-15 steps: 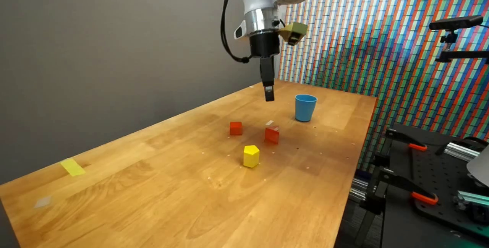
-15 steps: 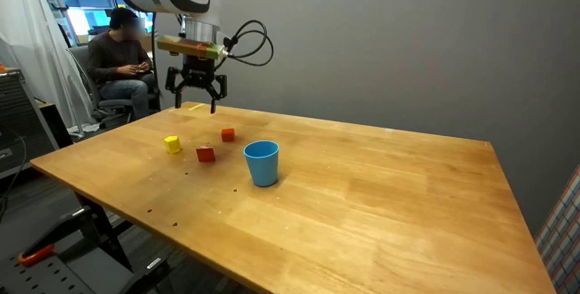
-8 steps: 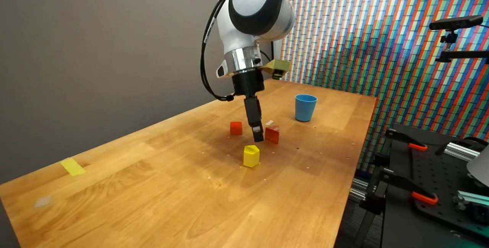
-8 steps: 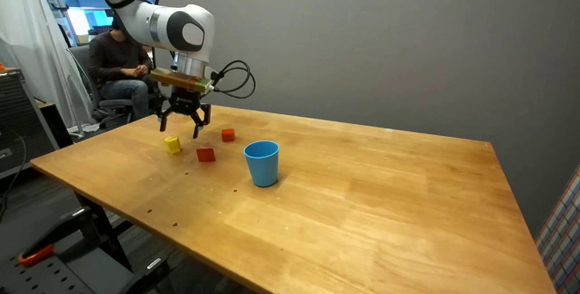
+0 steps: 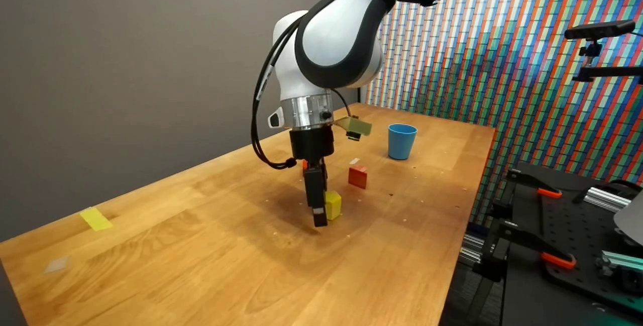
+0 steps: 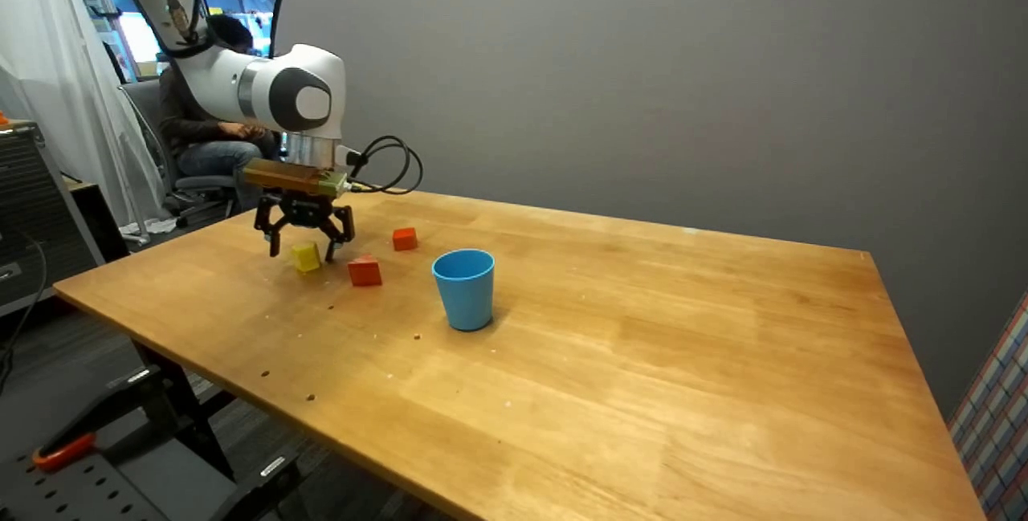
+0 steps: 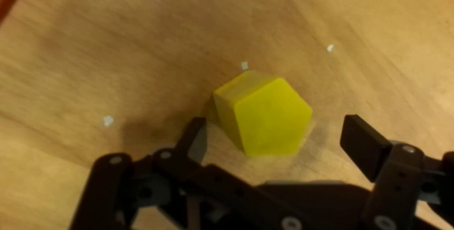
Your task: Place the yellow block inside the blue cup
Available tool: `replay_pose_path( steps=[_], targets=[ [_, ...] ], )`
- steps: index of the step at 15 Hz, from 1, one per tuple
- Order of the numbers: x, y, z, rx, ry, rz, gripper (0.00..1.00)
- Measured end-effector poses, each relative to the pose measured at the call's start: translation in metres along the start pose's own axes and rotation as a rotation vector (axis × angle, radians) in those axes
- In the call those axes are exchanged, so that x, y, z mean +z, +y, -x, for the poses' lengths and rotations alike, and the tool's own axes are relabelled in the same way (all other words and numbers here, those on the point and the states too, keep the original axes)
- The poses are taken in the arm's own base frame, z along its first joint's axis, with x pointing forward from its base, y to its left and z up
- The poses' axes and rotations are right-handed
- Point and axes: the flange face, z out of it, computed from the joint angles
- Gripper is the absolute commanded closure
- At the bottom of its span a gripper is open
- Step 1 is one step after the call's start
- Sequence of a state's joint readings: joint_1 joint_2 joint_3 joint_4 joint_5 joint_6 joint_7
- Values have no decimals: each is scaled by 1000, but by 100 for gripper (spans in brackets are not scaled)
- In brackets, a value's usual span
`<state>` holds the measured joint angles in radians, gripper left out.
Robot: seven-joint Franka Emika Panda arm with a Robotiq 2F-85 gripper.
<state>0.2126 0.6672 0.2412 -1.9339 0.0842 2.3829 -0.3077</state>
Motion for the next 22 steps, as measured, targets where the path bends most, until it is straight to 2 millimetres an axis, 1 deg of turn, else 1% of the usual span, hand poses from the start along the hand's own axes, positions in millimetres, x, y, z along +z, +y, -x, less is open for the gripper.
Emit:
replay_pose_path(
  steps=[3, 7, 15, 19, 20, 21, 22],
  targets=[
    [4, -7, -4, -6, 60, 62, 0],
    [11, -6, 0, 47, 90, 108, 0],
    [13, -23, 8, 144, 128, 194, 0],
    [10, -24, 15, 205, 143, 226, 0],
    [9, -24, 17, 216, 145, 230, 18],
    [9, -23, 20, 227, 143, 235, 27],
    [9, -22, 21, 234, 142, 238, 33]
  ],
)
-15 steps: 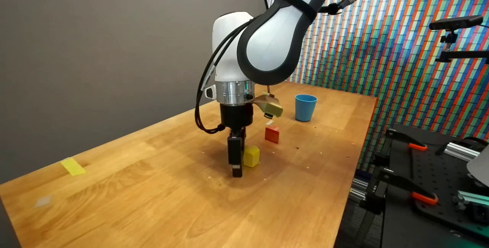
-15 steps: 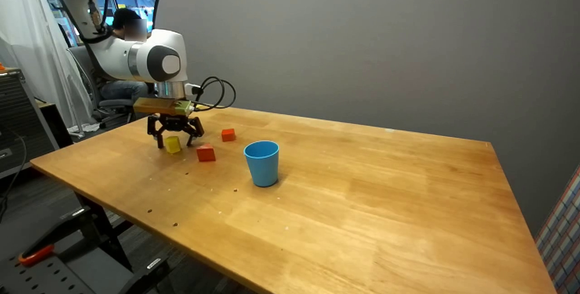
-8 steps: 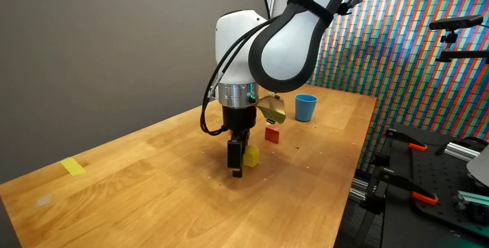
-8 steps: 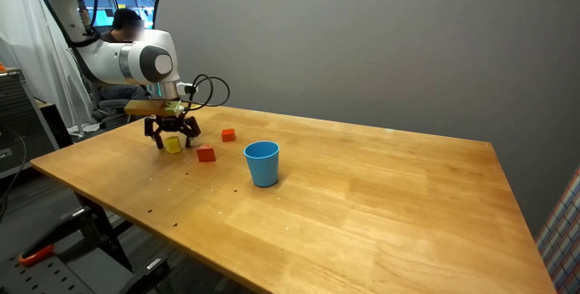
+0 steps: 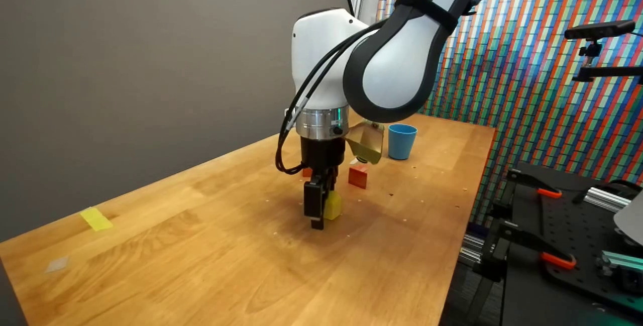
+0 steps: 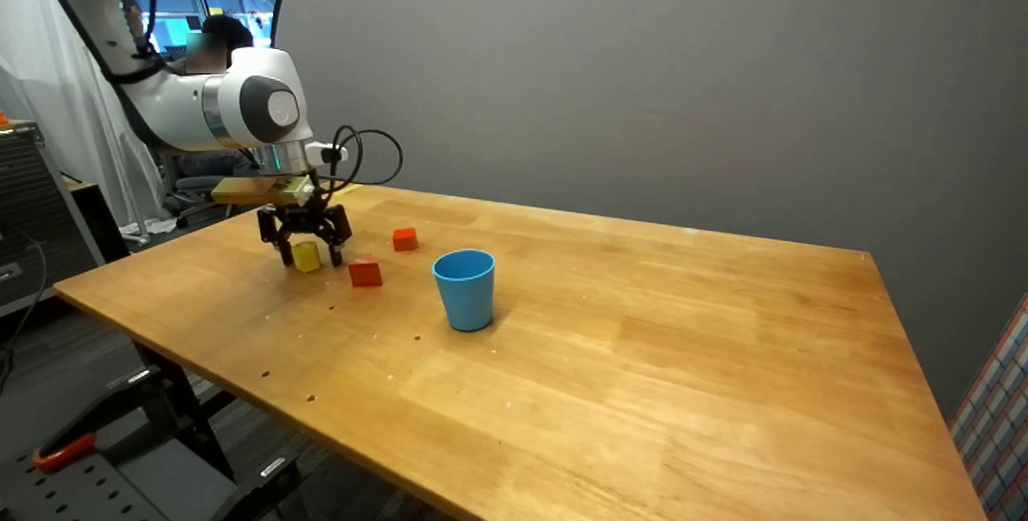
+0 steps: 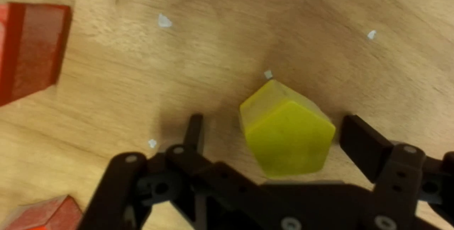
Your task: Place the yellow block inside the blue cup
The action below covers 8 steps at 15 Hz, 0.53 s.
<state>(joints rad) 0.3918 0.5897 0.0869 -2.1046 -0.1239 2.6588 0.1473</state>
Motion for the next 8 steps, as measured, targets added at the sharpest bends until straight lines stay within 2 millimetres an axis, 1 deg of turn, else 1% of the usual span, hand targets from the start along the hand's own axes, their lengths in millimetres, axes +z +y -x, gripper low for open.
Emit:
replay_pose_path(
  steps=[1, 2, 3, 6, 8],
  targets=[
    [-2, 1, 0, 5, 2, 3, 43],
    [-4, 2, 1, 11, 4, 7, 50],
    [-6, 2, 2, 18, 6, 11, 59],
    [-10, 2, 5, 42, 7, 24, 80],
    [-12, 2, 8, 66, 2, 32, 80]
  ],
)
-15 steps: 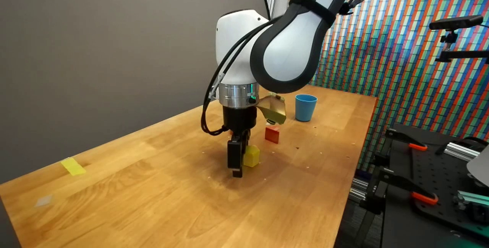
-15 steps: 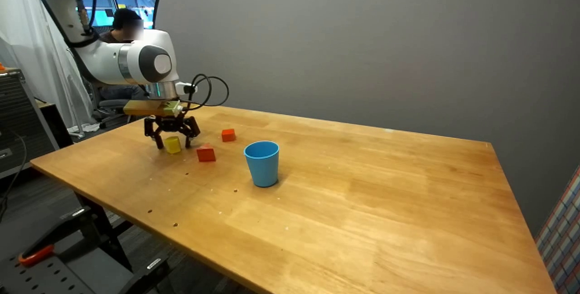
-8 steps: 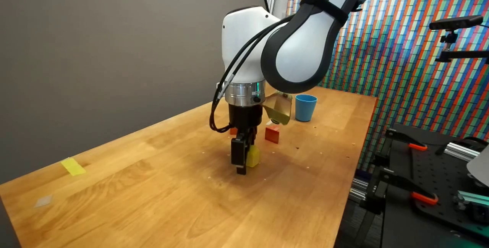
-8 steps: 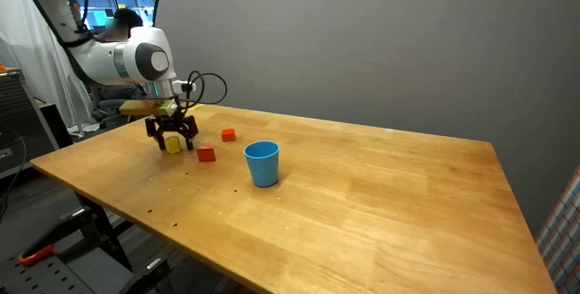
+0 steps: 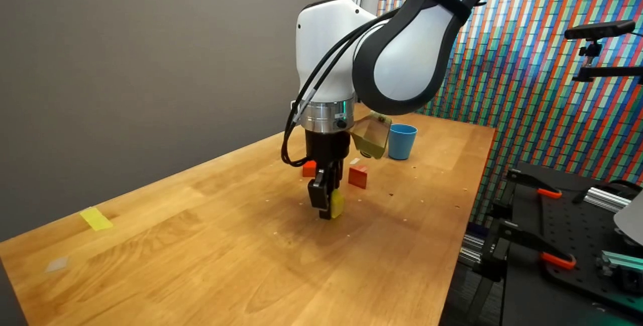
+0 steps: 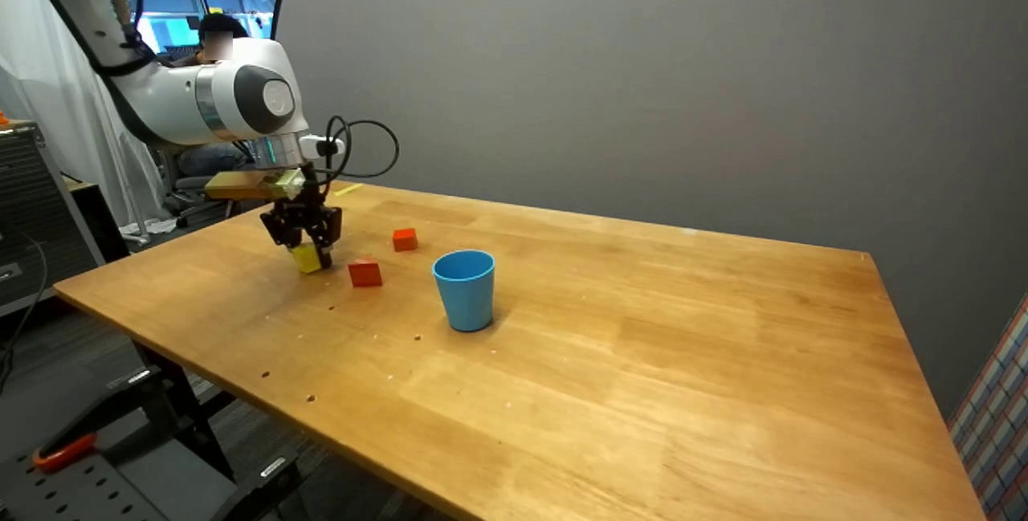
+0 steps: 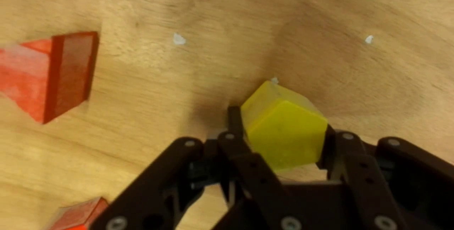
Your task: Place the yellow block inside the blue cup
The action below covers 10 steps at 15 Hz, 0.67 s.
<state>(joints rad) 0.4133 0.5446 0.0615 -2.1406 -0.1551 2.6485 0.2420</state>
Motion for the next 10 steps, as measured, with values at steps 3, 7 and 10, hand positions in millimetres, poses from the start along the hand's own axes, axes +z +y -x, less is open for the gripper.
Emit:
replay_pose_path(
  steps=[3, 7, 10],
  targets=[
    [-1, 13, 4, 55, -3, 23, 80],
    [-28, 63, 6, 178, 38, 72, 80],
    [-63, 110, 10, 279, 94, 112, 80]
  ],
)
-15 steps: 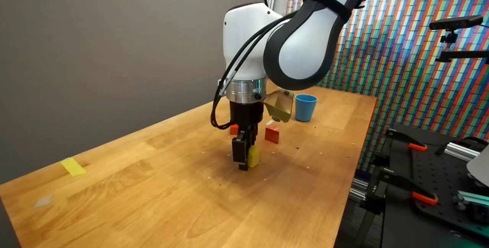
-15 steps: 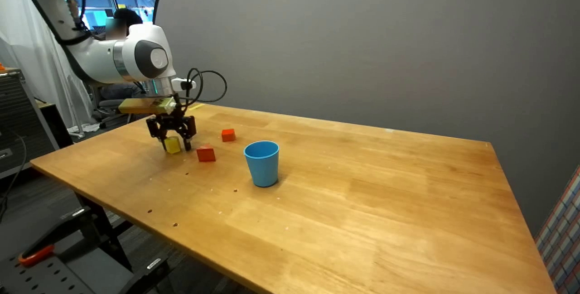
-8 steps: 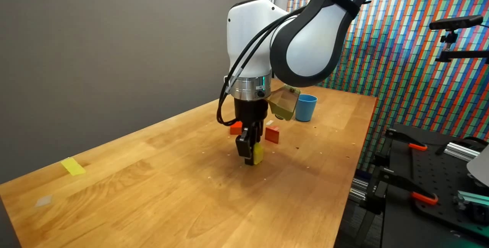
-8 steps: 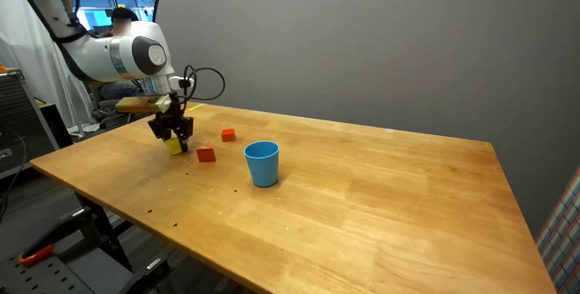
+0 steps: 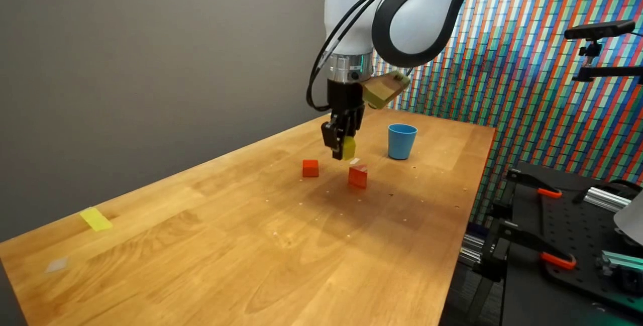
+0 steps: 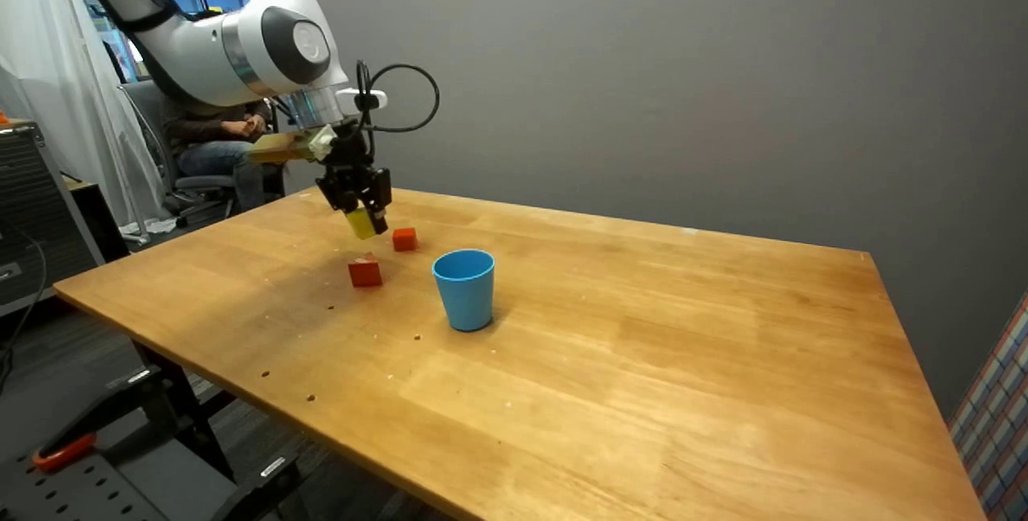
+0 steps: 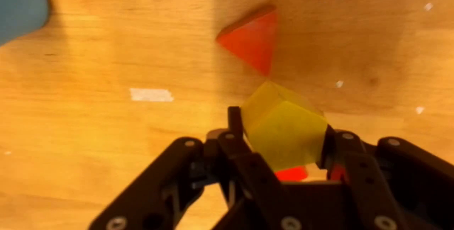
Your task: Place the yellow block inside the blue cup
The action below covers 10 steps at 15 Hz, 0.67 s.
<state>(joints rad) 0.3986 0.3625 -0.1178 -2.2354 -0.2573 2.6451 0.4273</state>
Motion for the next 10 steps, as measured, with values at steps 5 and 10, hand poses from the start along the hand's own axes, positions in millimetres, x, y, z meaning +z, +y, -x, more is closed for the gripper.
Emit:
replay_pose_path(
  steps=[5, 10],
  targets=[
    [-44, 86, -8, 179, 59, 18, 80],
    [-53, 172, 2, 369, 54, 13, 80]
  ],
)
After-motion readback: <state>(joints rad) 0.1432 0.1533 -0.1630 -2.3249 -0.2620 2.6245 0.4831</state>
